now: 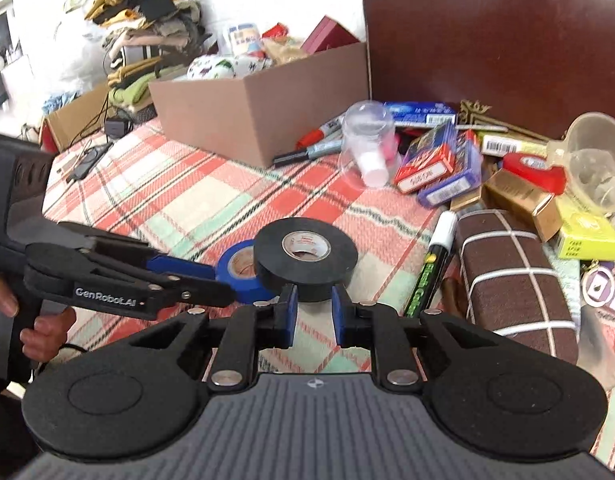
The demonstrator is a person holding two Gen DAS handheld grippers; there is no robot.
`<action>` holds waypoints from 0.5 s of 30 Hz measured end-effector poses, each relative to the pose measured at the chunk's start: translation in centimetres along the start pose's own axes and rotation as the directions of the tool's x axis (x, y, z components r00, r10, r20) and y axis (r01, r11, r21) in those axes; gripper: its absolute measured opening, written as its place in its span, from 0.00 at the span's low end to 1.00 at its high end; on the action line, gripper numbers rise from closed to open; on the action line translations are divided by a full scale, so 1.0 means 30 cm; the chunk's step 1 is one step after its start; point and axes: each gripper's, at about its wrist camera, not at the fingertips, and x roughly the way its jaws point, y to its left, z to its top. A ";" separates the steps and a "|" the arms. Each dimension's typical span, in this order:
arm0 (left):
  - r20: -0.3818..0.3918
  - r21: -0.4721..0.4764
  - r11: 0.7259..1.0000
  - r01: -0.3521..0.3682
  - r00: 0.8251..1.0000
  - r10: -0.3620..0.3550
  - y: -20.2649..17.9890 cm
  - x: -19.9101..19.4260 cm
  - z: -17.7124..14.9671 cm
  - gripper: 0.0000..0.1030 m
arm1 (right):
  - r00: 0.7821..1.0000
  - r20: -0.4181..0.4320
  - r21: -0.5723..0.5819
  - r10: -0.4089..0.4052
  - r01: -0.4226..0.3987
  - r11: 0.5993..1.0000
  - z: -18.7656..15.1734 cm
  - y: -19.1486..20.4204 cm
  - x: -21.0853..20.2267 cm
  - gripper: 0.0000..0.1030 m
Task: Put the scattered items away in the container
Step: 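Grasp the blue tape roll with the left tool while the right tool grasps the black tape roll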
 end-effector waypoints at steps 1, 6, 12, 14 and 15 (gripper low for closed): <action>0.002 0.000 1.000 -0.002 1.000 0.002 0.002 0.002 0.005 0.59 | 1.000 0.002 0.007 -0.003 0.003 1.000 0.002 -0.003 0.004 0.21; 0.015 -0.002 1.000 -0.010 1.000 0.011 0.009 0.010 0.030 0.61 | 1.000 -0.003 0.056 -0.021 0.021 0.998 0.010 -0.030 0.037 0.21; 0.022 0.005 1.000 -0.025 0.999 0.025 0.015 0.028 0.060 0.61 | 0.999 -0.013 0.090 -0.037 0.038 0.995 0.048 -0.050 0.120 0.21; 0.008 0.024 0.999 -0.042 0.999 0.042 0.012 0.050 0.067 0.61 | 0.999 -0.019 0.096 -0.036 0.038 0.995 0.059 -0.056 0.149 0.22; -0.001 0.023 0.999 -0.049 0.999 0.049 0.015 0.058 0.068 0.61 | 0.999 -0.023 0.102 -0.035 0.037 0.994 0.063 -0.061 0.163 0.23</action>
